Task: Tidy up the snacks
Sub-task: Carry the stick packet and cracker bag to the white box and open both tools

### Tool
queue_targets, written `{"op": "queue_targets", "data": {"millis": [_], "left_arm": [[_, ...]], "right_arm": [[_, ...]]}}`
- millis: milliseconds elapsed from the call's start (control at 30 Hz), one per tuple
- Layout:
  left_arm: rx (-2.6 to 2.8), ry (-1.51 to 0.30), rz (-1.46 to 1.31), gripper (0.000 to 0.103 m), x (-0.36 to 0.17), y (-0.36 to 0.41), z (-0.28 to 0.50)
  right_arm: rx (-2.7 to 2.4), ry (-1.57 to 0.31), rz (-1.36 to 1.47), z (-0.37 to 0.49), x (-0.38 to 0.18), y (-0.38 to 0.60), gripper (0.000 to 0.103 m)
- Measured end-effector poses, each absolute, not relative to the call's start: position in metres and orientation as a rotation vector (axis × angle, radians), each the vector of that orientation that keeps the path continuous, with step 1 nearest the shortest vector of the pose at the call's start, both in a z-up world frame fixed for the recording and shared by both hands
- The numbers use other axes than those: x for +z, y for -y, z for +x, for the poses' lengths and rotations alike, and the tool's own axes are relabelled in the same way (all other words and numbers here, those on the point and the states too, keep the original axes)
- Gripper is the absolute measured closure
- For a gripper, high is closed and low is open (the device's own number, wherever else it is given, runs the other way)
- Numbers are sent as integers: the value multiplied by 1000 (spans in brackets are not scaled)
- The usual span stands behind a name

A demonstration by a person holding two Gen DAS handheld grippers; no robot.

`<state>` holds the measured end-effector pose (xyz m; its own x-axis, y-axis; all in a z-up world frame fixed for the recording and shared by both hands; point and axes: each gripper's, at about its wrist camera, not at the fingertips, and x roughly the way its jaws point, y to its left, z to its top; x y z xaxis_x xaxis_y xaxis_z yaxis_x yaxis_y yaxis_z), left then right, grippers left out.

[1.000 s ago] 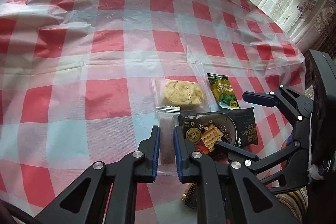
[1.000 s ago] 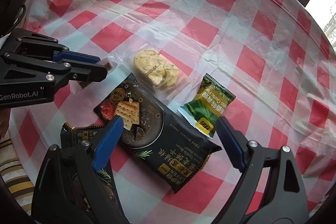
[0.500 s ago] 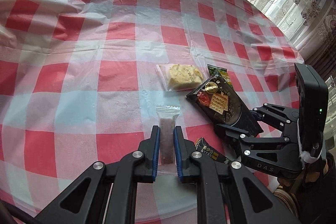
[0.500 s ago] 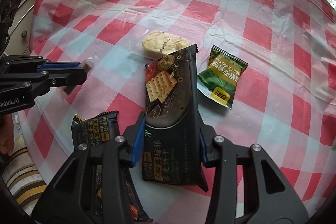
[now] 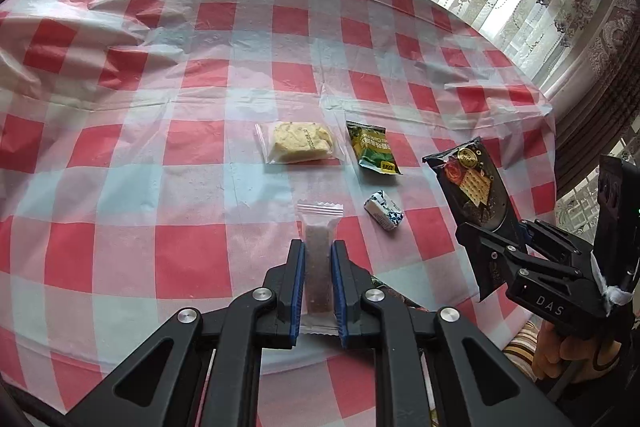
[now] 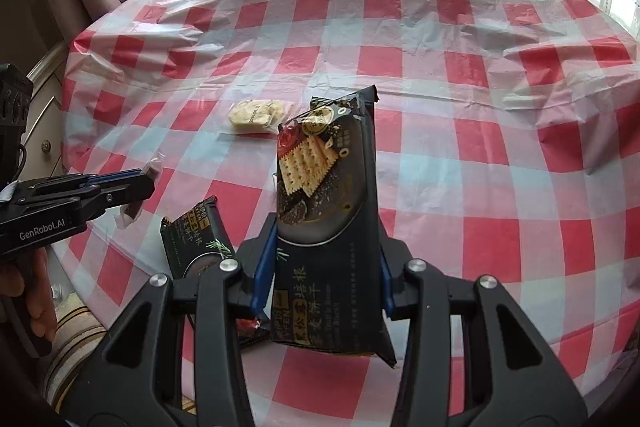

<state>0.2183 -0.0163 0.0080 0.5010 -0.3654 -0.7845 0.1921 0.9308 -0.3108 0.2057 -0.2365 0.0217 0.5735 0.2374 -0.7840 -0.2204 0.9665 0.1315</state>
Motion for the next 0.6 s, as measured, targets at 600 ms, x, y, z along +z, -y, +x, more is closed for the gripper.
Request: {"op": "queue_targets", "data": {"millis": [600], "left_arm": [[-642, -1051, -133, 89, 26, 168, 141]], "right_arm": [[35, -860, 228, 116, 26, 397, 57]]}}
